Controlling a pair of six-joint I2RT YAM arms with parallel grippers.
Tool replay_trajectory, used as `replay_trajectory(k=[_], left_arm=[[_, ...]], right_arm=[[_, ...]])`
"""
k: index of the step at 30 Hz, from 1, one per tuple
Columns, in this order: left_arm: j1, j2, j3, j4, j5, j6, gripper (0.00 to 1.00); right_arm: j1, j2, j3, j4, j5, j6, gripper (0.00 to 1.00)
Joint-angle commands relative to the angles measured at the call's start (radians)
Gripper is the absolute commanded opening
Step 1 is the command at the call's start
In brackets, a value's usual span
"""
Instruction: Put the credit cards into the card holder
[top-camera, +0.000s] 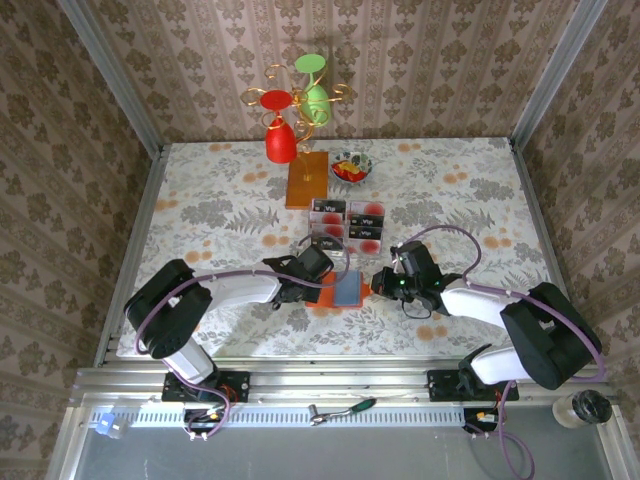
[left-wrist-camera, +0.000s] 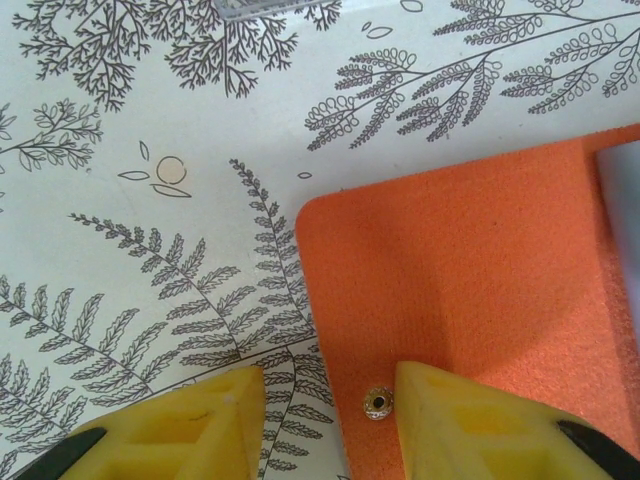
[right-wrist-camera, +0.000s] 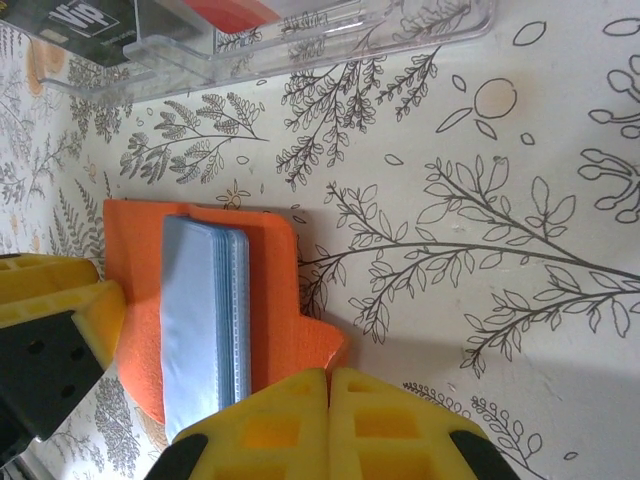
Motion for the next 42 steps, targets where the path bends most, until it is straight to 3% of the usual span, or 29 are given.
replay_trajectory(k=[1, 11, 16, 21, 31, 38, 42], left_arm=[[0.002, 0.025, 0.019, -0.038, -0.012, 0.019, 0.39], [0.001, 0.019, 0.022, -0.05, -0.016, 0.021, 0.38], [-0.005, 0.011, 0.034, -0.066, -0.023, 0.02, 0.38], [-0.017, 0.01, 0.052, -0.082, -0.036, 0.022, 0.38], [-0.023, 0.012, 0.063, -0.089, -0.039, 0.024, 0.38], [-0.025, 0.014, 0.064, -0.094, -0.041, 0.025, 0.38], [-0.024, 0.016, 0.064, -0.093, -0.042, 0.024, 0.38]], right_arm=[[-0.008, -0.006, -0.018, 0.029, -0.011, 0.015, 0.0], [-0.006, 0.005, -0.019, -0.064, 0.066, -0.034, 0.01], [-0.006, 0.009, -0.004, -0.096, 0.071, -0.043, 0.19], [-0.006, -0.055, 0.014, -0.136, 0.066, -0.032, 0.25], [0.049, -0.192, 0.091, -0.235, 0.076, -0.011, 0.23], [0.174, -0.051, 0.209, -0.215, 0.099, -0.009, 0.2], [0.182, 0.046, 0.225, -0.18, 0.114, -0.012, 0.17]])
